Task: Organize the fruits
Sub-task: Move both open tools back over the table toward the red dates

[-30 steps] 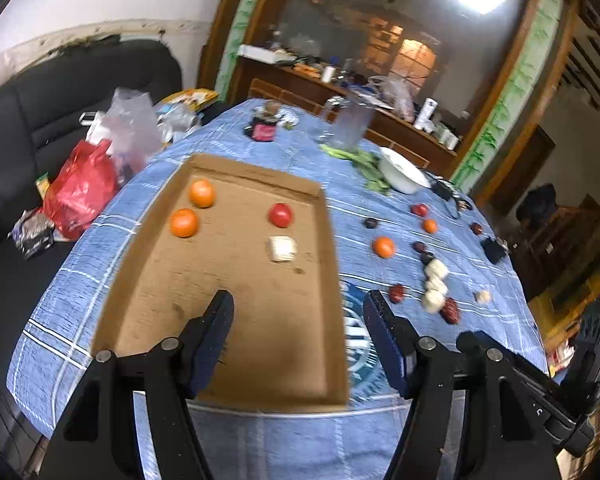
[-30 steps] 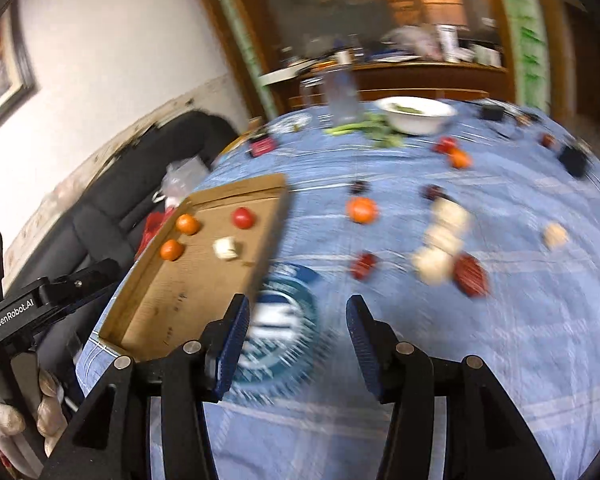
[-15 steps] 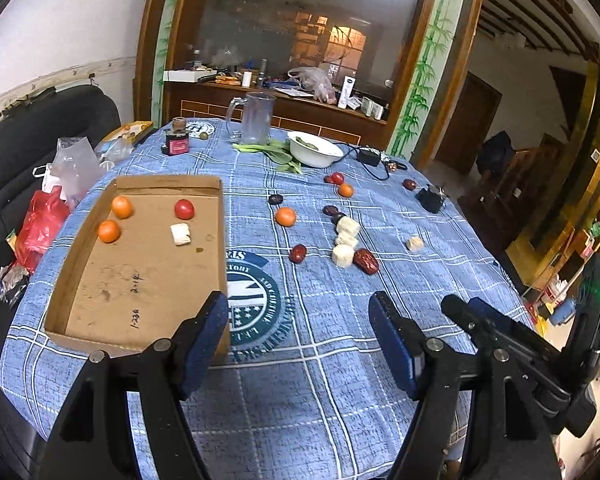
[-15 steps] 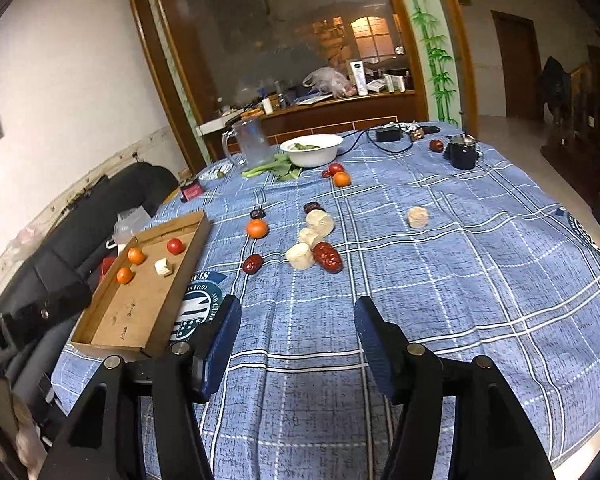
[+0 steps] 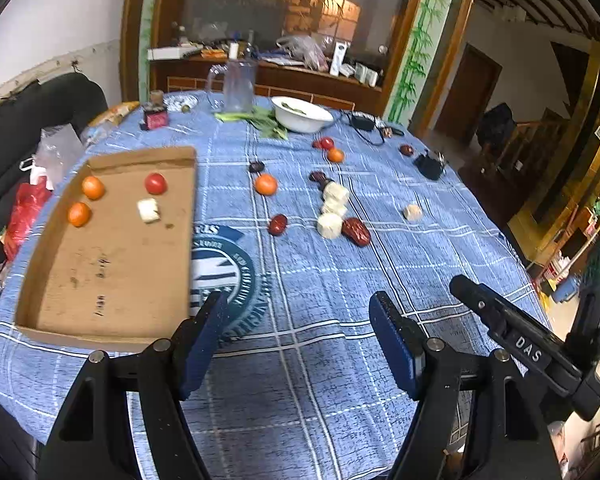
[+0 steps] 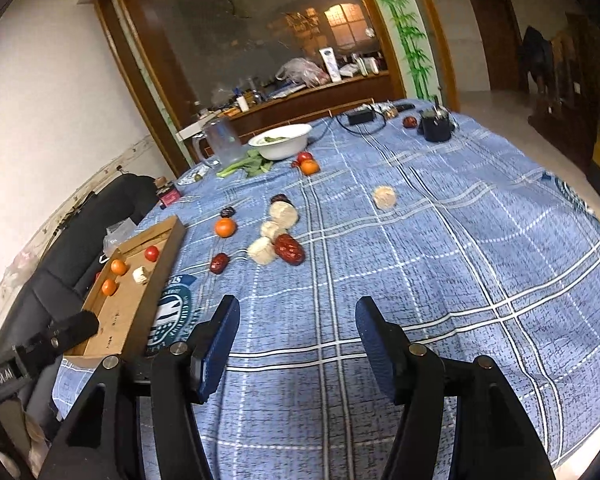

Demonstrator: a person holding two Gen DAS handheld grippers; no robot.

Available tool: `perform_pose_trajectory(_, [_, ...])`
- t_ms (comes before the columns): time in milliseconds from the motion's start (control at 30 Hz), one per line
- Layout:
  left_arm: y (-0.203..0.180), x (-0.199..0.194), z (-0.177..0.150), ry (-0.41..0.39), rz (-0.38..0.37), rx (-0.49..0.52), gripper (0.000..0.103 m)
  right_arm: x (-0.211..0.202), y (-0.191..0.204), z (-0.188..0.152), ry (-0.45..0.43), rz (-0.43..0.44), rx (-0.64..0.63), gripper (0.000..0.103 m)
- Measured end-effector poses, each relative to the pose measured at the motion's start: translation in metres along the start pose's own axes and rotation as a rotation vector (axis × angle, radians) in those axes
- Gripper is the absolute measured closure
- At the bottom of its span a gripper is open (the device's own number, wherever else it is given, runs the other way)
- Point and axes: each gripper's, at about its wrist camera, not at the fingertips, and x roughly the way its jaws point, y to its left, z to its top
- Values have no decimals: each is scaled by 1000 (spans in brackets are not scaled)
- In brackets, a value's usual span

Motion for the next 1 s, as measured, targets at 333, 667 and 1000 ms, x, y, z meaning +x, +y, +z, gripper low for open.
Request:
perform_pose_trajectory(333, [-13,45,6,96,-19,31,24,27,-30,11,49,-38,70,39])
perform_pose_trajectory(667, [-4,77,29,108,12,35,24,61,-41,33,126,-40,69,39])
perform_pose_trajectory(1000, [11,104,49,95,88,42,24,81,-40,57,147,-78,11,39])
